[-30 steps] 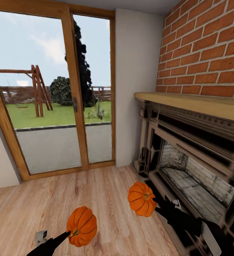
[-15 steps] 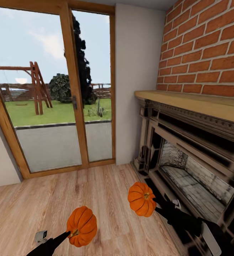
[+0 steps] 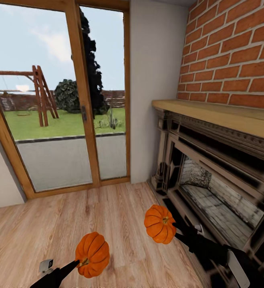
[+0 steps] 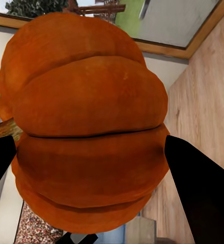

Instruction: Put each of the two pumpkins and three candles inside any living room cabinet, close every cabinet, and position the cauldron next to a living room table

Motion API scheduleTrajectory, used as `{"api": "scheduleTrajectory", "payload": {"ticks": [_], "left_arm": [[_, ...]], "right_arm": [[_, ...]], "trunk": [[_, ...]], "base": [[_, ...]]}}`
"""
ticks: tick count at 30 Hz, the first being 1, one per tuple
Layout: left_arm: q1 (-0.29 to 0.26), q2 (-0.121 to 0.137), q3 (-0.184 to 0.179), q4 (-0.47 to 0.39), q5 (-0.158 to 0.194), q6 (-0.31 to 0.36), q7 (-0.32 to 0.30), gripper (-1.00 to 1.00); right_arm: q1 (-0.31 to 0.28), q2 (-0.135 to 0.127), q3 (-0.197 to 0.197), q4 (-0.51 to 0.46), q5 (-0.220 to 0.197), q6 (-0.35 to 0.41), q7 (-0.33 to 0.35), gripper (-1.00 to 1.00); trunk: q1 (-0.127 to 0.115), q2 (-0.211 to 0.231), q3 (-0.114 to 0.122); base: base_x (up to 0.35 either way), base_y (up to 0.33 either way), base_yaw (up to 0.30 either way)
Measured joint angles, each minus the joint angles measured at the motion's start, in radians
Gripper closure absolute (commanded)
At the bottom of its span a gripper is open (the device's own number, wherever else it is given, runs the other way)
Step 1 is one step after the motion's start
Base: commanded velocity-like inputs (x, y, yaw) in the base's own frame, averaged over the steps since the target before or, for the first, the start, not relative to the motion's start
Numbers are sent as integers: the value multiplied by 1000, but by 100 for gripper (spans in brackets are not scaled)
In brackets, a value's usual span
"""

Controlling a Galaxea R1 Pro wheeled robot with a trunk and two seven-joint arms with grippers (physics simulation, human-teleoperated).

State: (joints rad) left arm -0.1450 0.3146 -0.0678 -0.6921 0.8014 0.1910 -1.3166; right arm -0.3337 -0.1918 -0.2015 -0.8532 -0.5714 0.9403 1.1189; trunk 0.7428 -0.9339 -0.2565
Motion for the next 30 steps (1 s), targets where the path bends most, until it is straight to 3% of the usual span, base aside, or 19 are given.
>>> {"api": "scheduleTrajectory", "payload": {"ticks": [15, 22, 30], "left_arm": [[0, 0, 0, 0, 0, 0, 0, 100], [0, 0, 0, 0, 0, 4, 1, 100], [1, 12, 0, 1, 2, 4, -38, 100]], "right_arm": [[0, 0, 0, 0, 0, 0, 0, 100], [0, 0, 0, -1, 0, -1, 0, 100], [0, 0, 1, -1, -4, 0, 1, 100]], "trunk": [[-42, 77, 10], [-43, 77, -1], [-42, 77, -4]], "base": [[0, 0, 0], [64, 0, 0], [28, 13, 0]]}}
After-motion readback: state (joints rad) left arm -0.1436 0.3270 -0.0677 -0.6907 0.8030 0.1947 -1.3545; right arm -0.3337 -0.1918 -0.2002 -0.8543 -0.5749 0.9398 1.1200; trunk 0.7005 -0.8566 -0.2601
